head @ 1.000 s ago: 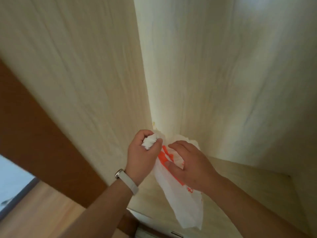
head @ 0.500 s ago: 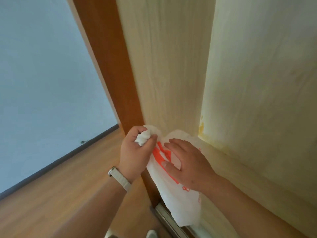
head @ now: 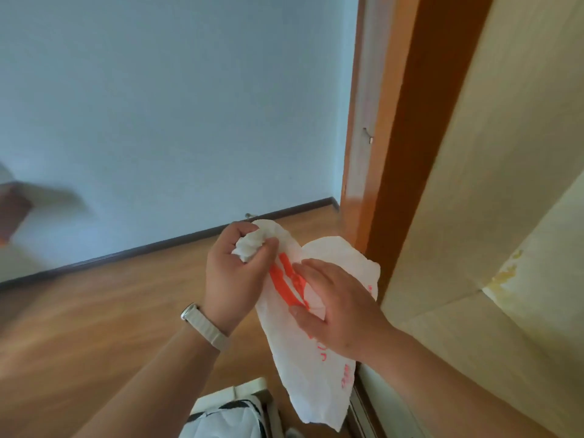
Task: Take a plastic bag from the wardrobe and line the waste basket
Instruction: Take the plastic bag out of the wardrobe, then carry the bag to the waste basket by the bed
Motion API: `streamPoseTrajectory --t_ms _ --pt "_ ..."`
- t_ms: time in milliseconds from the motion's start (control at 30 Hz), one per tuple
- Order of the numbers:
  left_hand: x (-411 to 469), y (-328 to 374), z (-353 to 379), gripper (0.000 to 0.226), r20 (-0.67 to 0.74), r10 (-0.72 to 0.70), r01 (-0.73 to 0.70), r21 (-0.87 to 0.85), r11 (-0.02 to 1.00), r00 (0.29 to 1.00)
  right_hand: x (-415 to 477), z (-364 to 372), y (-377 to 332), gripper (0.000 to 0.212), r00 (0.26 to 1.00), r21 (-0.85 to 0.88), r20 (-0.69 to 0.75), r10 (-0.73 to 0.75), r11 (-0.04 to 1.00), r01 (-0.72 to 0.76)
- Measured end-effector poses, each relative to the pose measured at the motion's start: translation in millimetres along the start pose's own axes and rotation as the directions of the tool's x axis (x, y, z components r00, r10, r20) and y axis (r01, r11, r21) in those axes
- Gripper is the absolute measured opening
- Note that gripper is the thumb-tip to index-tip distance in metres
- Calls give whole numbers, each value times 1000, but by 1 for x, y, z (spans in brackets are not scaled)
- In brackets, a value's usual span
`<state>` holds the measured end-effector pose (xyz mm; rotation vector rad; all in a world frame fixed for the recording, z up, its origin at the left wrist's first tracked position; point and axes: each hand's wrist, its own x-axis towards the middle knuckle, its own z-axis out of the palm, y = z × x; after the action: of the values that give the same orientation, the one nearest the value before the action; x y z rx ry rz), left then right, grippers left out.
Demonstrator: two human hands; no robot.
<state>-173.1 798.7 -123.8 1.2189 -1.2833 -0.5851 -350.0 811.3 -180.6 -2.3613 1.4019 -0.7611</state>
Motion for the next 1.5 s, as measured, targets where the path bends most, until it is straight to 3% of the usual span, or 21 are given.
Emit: streamPoseTrajectory --t_ms 467,733,1233,1500 --pt "103 -80 -97 11 -188 -77 66 -64 996 979 153 93 -37 54 981 38 119 -153 988 150" --pt "118 -89 -155 11 -336 -67 61 -31 998 940 204 121 -75 55 926 62 211 -314 949 308" --pt "118 -102 -247 13 -665 -50 152 96 984 745 287 201 -154 47 738 287 213 -640 763 579" --pt "183 -137 -256 7 -802 2 265 200 943 597 388 244 -154 49 578 425 308 -755 653 627"
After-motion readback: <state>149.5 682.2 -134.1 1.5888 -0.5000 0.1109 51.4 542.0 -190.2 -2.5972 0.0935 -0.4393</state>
